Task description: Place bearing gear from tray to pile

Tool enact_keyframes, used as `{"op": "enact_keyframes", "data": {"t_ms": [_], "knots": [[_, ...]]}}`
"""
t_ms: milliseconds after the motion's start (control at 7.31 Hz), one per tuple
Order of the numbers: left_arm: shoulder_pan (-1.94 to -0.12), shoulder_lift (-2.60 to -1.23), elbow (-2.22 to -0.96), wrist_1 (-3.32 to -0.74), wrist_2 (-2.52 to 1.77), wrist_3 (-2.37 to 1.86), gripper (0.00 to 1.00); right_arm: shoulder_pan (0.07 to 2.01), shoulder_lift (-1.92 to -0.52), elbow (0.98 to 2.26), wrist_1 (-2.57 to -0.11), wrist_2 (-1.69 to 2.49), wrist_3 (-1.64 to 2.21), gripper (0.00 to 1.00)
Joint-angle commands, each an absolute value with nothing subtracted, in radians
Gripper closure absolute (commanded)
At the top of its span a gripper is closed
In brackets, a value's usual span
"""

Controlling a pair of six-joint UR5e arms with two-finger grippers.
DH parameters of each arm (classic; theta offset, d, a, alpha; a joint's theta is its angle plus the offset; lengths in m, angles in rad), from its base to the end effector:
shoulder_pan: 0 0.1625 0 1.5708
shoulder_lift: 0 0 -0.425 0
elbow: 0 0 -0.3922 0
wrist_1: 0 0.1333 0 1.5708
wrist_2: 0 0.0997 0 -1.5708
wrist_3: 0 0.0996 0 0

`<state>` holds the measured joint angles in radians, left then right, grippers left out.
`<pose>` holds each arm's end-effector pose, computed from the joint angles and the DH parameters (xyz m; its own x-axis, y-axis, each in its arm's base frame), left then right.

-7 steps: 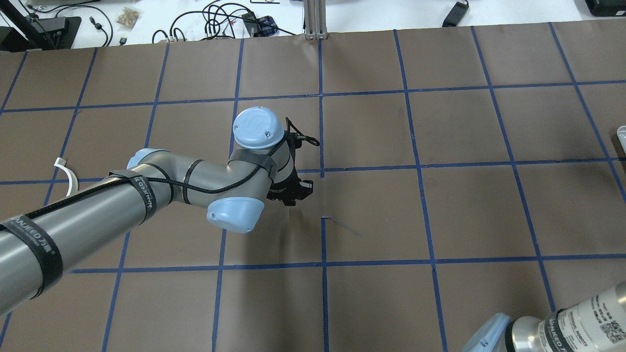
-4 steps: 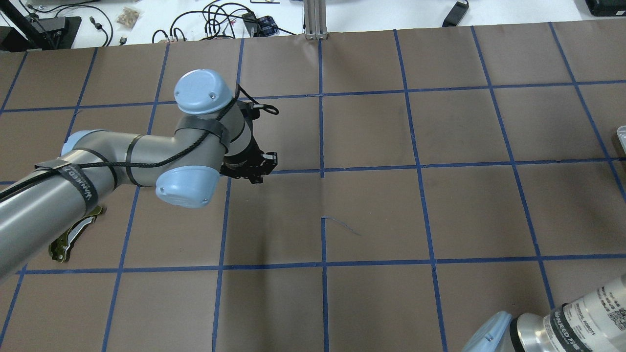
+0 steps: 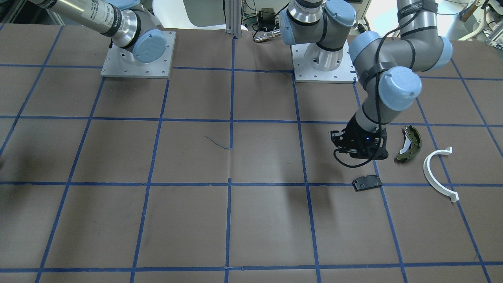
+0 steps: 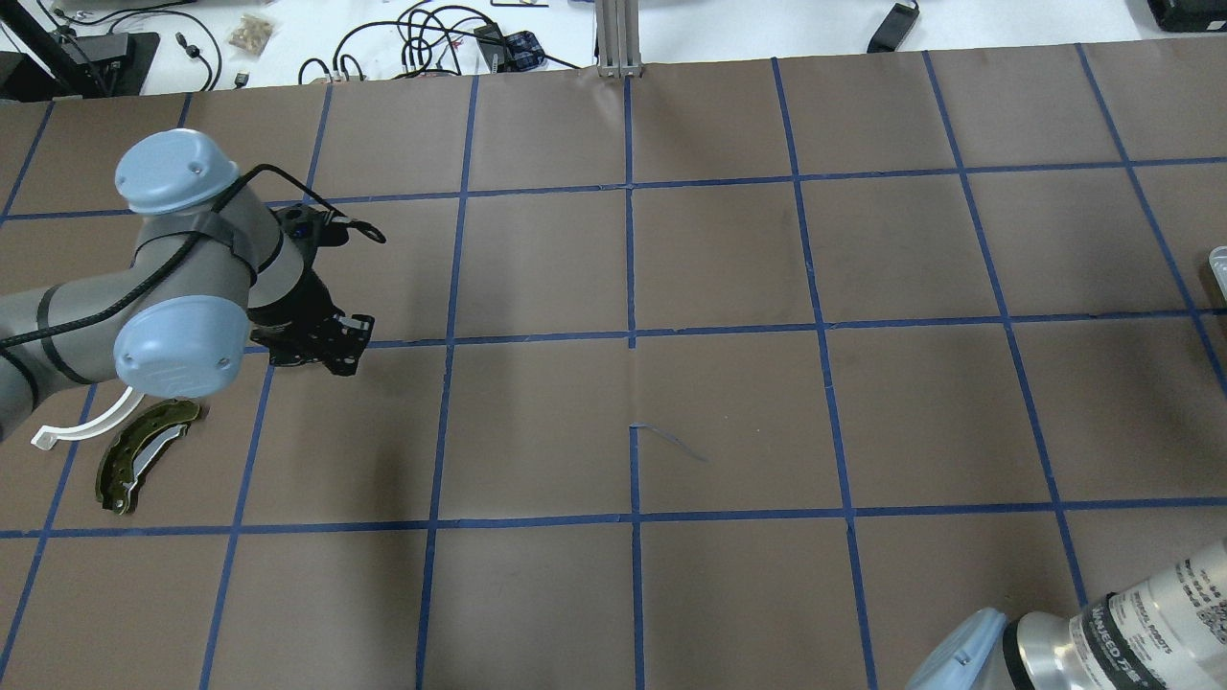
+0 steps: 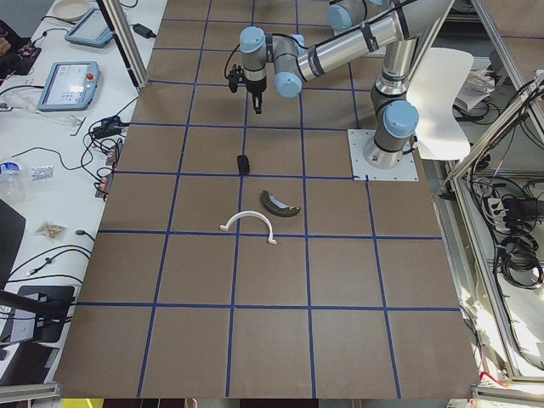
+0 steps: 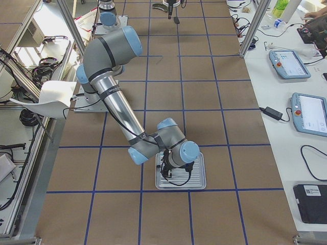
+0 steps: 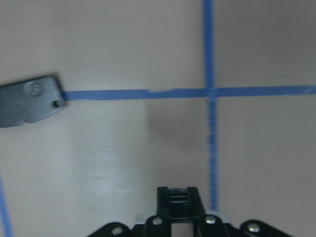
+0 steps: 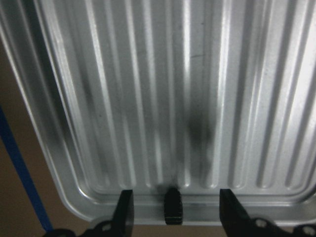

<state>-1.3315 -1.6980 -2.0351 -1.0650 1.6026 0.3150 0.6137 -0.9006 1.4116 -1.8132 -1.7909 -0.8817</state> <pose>-0.0150 -0.4877 0.2577 -0.9970 0.0772 -0.0036 0.0765 0.9929 0.0912 -0.4887 -0.4807 0.1836 -0.9958 0.0575 -0.0710 0.0309 0.9431 0.3312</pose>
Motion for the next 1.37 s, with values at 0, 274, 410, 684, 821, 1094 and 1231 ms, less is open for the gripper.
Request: {"op": "enact_keyframes", "data": {"t_ms": [0,274,410,684,821,1094,1231], "knots": [[-1.138,-1.695,-2.080,-1.045,1.635,0.452,1.00,0.614,-0.899,1.413,-1.809,-1.795,-0.879,0.41],[-1.080,-1.720,-2.094,-1.002,1.637,0.440,1.00,0.614,-0.897,1.414,-1.807,-1.815,-0.884,0.46],[-1.080,-1.724,-2.100,-0.990,1.638,0.433,1.00,0.614,-0.884,1.414,-1.807,-1.825,-0.884,0.48],[-1.080,-1.726,-2.111,-0.988,1.638,0.407,0.41,0.614,-0.879,1.413,-1.807,-1.827,-0.882,0.49],[-1.081,-1.726,-2.111,-0.988,1.638,0.407,0.00,0.614,-0.880,1.411,-1.807,-1.827,-0.882,0.58],[-1.083,-1.726,-2.118,-0.988,1.637,0.403,0.00,0.614,-0.885,1.404,-1.772,-1.861,-0.884,1.00],[-1.088,-1.726,-2.117,-0.988,1.637,0.397,0.00,0.614,-0.885,1.402,-1.747,-1.859,-0.882,1.00]]}}
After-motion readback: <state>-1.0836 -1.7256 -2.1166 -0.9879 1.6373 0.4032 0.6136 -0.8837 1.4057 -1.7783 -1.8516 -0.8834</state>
